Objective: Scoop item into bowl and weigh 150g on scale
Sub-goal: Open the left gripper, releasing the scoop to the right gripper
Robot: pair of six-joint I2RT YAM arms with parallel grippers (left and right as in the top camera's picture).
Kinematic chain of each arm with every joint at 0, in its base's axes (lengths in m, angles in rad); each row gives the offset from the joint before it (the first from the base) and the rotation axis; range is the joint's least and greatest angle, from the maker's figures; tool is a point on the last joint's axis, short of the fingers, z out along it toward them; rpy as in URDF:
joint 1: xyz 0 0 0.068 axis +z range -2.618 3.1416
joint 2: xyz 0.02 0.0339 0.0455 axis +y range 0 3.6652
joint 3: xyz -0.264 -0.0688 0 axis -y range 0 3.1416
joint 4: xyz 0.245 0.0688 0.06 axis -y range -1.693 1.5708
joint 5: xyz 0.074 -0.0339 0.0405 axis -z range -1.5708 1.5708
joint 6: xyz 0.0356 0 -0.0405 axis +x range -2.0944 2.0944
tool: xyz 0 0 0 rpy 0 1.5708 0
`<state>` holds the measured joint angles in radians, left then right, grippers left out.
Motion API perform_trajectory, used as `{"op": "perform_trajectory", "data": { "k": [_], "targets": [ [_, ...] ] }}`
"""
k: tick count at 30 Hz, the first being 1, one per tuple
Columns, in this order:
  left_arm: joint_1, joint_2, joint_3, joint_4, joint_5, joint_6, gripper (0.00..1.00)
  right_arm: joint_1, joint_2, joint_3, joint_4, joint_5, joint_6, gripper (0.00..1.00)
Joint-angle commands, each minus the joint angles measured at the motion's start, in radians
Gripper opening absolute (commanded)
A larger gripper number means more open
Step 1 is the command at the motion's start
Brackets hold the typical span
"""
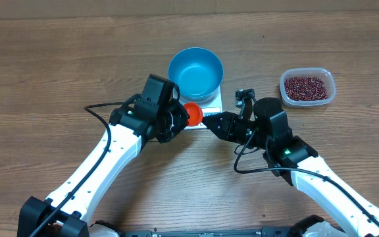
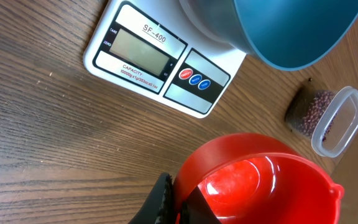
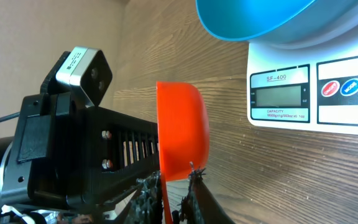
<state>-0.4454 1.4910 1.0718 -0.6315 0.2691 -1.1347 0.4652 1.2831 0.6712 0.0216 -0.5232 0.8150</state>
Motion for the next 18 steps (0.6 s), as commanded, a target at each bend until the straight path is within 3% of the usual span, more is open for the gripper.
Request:
{"op": "perform_trajectory", "data": {
  "k": [1,6,12,18],
  "targets": [
    [-0.015,0.011,-0.004,0.003,0.02,0.001,0.04,0.006,0.0,0.014,0.011,0.011,0.0,0.11],
    [-0.015,0.011,-0.004,0.003,0.019,0.001,0.07,0.006,0.0,0.014,0.01,0.02,0.0,0.04],
    [-0.013,0.011,-0.004,0.003,0.008,0.002,0.22,0.006,0.0,0.014,0.008,0.027,0.0,0.04],
    [-0.006,0.01,0.0,0.012,-0.006,0.055,0.18,0.006,0.0,0.014,-0.004,0.032,-0.002,0.04]
  ]
}}
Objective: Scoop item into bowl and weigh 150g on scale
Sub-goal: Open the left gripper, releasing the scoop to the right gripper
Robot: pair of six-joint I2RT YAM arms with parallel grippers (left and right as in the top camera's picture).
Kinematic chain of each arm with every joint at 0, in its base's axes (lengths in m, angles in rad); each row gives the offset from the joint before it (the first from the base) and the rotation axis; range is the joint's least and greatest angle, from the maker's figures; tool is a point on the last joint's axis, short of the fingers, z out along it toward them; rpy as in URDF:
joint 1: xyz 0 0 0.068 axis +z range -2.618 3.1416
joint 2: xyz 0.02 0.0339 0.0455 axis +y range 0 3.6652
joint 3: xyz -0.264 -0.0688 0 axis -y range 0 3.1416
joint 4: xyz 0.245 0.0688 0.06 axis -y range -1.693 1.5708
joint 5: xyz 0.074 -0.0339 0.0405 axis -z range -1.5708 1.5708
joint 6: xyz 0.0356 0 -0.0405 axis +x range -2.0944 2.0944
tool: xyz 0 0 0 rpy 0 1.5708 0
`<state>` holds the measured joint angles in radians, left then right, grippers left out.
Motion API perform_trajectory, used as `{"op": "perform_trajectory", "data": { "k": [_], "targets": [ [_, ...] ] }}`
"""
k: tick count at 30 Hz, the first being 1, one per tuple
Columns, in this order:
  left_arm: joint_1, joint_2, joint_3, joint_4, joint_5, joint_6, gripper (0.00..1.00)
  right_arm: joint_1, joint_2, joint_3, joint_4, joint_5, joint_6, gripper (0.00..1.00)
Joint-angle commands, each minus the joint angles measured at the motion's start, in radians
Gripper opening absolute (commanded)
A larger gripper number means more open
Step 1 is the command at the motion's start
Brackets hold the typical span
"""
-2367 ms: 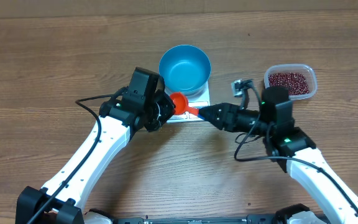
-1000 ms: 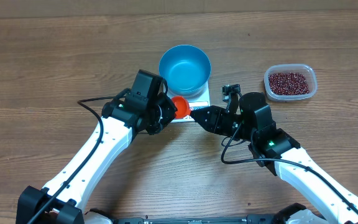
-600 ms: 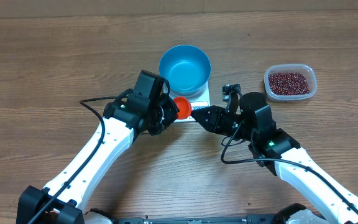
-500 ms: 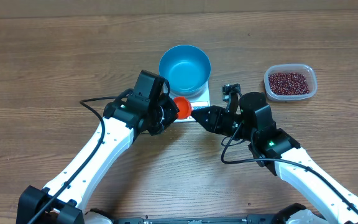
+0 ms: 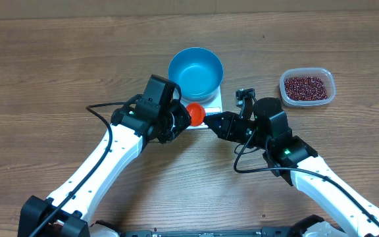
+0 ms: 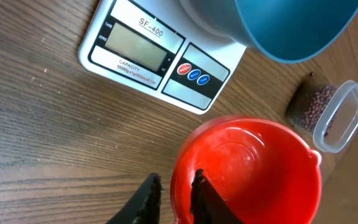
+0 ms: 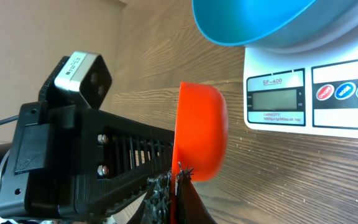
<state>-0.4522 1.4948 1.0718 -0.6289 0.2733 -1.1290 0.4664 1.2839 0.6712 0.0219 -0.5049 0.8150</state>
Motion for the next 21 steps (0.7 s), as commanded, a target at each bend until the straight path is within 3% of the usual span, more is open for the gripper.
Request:
{"op": "perform_trajectory", "data": {
  "k": [1,5,16,21],
  "targets": [
    [0.005,0.006,0.004,0.01,-0.01,0.073,0.17,0.004,-0.001,0.014,-0.01,0.014,-0.005,0.04],
    [0.025,-0.011,0.032,0.01,0.014,0.196,0.04,0.003,-0.013,0.014,-0.032,0.014,-0.017,0.04],
    [0.04,-0.177,0.122,0.013,0.013,0.411,0.05,-0.072,-0.196,0.014,-0.225,0.014,-0.111,0.04],
    [0.04,-0.25,0.124,0.016,0.005,0.454,0.04,-0.098,-0.265,0.014,-0.291,0.004,-0.147,0.04]
  ]
}}
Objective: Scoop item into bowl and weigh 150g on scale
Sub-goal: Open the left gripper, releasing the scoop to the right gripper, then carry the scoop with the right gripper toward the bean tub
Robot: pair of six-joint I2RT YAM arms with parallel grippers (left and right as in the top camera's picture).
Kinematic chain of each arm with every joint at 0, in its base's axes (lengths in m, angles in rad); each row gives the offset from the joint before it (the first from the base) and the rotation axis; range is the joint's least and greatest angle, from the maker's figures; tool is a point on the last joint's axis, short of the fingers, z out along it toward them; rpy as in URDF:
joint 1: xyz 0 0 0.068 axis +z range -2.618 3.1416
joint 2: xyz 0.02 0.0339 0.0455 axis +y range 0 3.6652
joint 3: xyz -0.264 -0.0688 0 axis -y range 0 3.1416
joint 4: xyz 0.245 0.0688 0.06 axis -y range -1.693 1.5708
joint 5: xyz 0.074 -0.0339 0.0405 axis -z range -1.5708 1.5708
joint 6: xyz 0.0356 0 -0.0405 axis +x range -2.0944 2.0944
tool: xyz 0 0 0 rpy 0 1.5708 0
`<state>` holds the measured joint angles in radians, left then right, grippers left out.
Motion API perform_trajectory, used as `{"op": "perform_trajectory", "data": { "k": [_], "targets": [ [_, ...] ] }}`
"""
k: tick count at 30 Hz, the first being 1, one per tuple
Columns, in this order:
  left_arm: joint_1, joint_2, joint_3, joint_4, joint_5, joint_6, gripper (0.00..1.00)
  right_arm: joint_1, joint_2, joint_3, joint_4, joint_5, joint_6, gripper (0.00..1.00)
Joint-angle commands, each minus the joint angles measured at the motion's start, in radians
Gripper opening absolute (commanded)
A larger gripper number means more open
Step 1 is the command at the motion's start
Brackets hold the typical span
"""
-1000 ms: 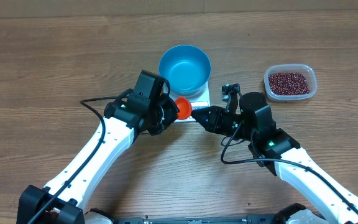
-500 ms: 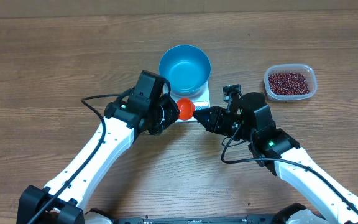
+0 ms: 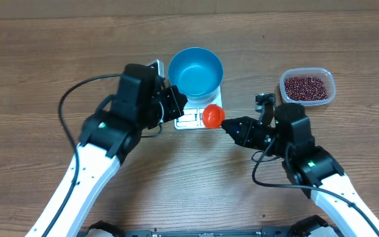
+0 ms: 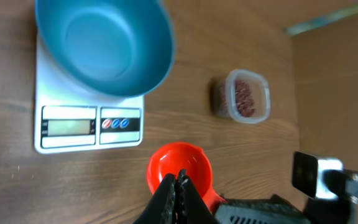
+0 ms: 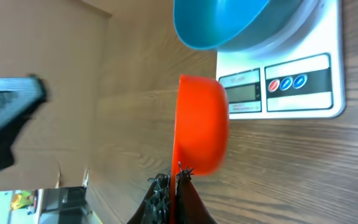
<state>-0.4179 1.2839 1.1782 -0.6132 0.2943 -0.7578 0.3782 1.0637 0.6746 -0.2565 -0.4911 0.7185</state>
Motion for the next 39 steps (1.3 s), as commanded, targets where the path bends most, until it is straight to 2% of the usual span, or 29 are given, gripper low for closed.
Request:
{"op": "perform_trajectory", "data": {
  "k": [1,9,10,15,21,27,32,34,39],
  "targets": [
    [0.005,-0.05,0.018,0.001,-0.016,0.109,0.04,-0.01,-0.053,0.011,-0.018,-0.01,-0.061,0.04],
    [0.005,-0.113,0.018,-0.002,-0.016,0.403,0.08,-0.01,-0.101,0.011,-0.072,-0.002,-0.126,0.04],
    [0.005,-0.118,0.018,-0.003,-0.016,0.437,0.04,-0.01,-0.106,0.011,-0.072,-0.002,-0.126,0.04],
    [0.005,-0.13,0.018,0.0,-0.016,0.507,0.04,-0.016,-0.127,0.011,-0.079,-0.003,-0.168,0.04],
    [0.005,-0.13,0.018,-0.03,-0.015,0.656,0.04,-0.082,-0.156,0.015,-0.138,-0.048,-0.171,0.04],
    [0.005,-0.13,0.018,-0.036,-0.012,0.775,0.04,-0.195,-0.167,0.096,-0.293,-0.06,-0.208,0.04],
    [0.005,-0.137,0.018,-0.089,-0.012,0.864,0.06,-0.268,-0.164,0.252,-0.503,0.006,-0.294,0.04],
    [0.005,-0.145,0.018,-0.116,-0.009,0.863,0.04,-0.278,-0.164,0.311,-0.578,0.055,-0.327,0.04],
    [0.005,-0.159,0.018,-0.185,-0.005,0.863,0.11,-0.281,-0.164,0.436,-0.709,0.156,-0.37,0.04]
  ]
}}
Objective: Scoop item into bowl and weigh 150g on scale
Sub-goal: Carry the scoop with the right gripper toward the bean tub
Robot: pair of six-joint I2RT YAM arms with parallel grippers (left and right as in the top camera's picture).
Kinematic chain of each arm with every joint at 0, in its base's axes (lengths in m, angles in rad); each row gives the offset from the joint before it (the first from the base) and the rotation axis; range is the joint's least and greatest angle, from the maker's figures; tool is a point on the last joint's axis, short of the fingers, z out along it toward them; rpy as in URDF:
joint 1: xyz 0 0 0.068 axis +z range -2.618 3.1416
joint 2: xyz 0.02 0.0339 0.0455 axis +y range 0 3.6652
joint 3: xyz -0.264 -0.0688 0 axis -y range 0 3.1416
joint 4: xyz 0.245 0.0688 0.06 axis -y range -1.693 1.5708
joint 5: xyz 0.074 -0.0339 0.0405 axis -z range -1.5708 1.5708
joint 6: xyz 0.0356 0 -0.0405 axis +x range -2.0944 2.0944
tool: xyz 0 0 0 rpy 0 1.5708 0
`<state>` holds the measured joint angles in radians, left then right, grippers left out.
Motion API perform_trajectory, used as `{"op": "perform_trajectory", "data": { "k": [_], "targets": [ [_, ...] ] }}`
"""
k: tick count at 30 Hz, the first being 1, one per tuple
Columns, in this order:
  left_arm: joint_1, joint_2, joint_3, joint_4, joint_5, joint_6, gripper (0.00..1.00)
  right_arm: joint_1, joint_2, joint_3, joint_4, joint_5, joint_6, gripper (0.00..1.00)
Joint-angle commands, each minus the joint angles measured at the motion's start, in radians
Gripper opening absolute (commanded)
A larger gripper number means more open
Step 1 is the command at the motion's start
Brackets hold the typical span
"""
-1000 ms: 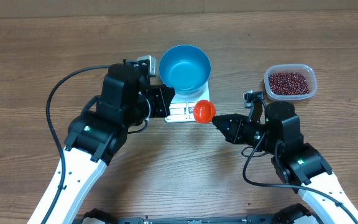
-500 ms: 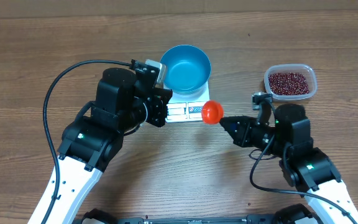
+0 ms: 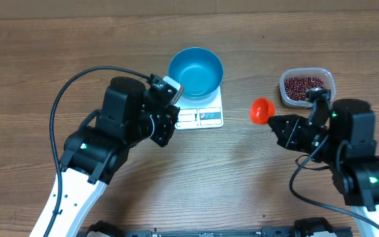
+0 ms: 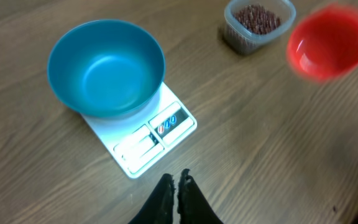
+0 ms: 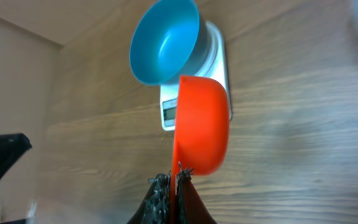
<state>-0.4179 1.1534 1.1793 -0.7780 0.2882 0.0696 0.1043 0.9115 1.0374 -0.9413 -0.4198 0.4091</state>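
Observation:
My right gripper [image 5: 173, 177] is shut on the handle of the empty red scoop [image 3: 261, 110], which hangs above the table just left of the clear tub of red beans [image 3: 306, 87]. The blue bowl [image 3: 196, 71] sits empty on the white scale [image 3: 202, 117]. In the left wrist view the scoop [image 4: 325, 40] is a blur at the upper right beside the tub [image 4: 258, 20]. My left gripper [image 4: 178, 177] is shut on nothing, high above the table in front of the scale [image 4: 157, 134].
The wooden table [image 3: 45, 52] ends at a back edge along the top of the overhead view. A black cable [image 3: 77, 82] loops up from the left arm. The right arm's body fills the lower right.
My right gripper has carried the scoop from the scale's front right corner rightwards to beside the bean tub. The left arm has drawn back from the scale.
First the left gripper held the scoop's rim in front of the scale, with the right fingers open around its handle. Then the right gripper shut on the handle and the left opened. Later the left was shut and apart, and the scoop now hangs near the beans.

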Motion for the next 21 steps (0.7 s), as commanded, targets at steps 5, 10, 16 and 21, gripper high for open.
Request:
{"op": "perform_trajectory", "data": {
  "k": [5,10,16,21],
  "targets": [
    [0.005,-0.021,0.016,-0.053,0.0,0.035,0.15,-0.007,-0.01,0.103,-0.046,0.113,-0.068,0.04],
    [0.003,0.04,0.014,-0.056,0.001,0.01,0.04,-0.006,0.034,0.103,-0.061,0.112,-0.066,0.04],
    [-0.052,0.192,0.014,0.016,0.0,-0.069,0.04,-0.006,0.08,0.103,-0.047,0.108,-0.066,0.04],
    [-0.152,0.324,0.014,0.079,-0.077,-0.196,0.04,-0.006,0.093,0.103,-0.031,0.105,-0.066,0.04]
  ]
}}
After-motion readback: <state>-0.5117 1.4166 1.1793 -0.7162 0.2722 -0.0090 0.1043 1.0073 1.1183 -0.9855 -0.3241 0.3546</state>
